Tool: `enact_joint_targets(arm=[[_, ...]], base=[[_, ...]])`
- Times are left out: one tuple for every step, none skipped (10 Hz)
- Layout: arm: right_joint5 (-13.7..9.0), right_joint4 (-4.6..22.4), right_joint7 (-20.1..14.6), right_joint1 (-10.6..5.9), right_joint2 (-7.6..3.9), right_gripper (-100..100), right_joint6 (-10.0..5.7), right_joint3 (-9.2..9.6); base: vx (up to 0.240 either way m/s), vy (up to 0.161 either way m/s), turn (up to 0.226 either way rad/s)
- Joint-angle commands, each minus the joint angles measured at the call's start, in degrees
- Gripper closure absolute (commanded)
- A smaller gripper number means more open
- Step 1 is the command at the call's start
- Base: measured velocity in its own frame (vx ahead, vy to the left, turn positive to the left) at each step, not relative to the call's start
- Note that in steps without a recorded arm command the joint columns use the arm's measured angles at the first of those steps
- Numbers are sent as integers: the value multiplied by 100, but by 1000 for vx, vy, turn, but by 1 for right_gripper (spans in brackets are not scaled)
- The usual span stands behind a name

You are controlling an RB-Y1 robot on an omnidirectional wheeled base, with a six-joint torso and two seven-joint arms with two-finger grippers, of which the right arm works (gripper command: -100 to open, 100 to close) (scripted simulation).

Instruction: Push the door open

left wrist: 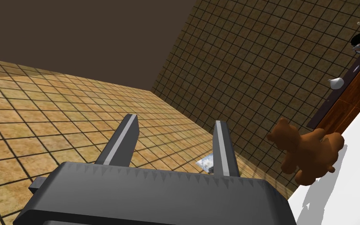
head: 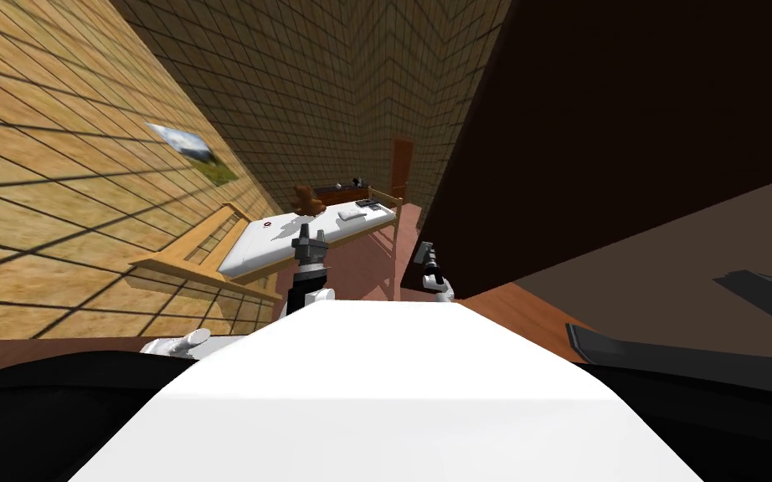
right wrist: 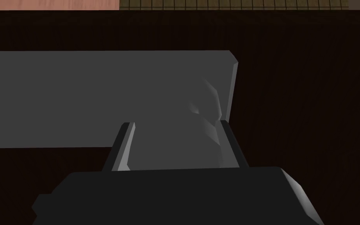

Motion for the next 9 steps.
enact_joint_targets(arm=[[-15, 46, 41, -42, -5, 100, -52, -159], [-25, 41, 56, -37, 6, 100, -52, -233], [-33, 37, 69, -33, 20, 100, -51, -300], [-41, 33, 80, -29, 35, 100, -51, -358], [-47, 30, 89, -26, 50, 100, -50, -404], [-51, 28, 97, -24, 64, 100, -50, -441], [-47, 44, 91, -1, 47, 100, -47, -420], [-62, 25, 106, 2, 22, 100, -48, -519], [-69, 20, 116, 6, 14, 100, -47, -576]], base=[[206, 101, -81], [201, 94, -69], [201, 83, -70], [187, 64, -64], [177, 65, -48], [181, 74, -48], [82, 27, -33], [150, 35, -45], [226, 59, -69]])
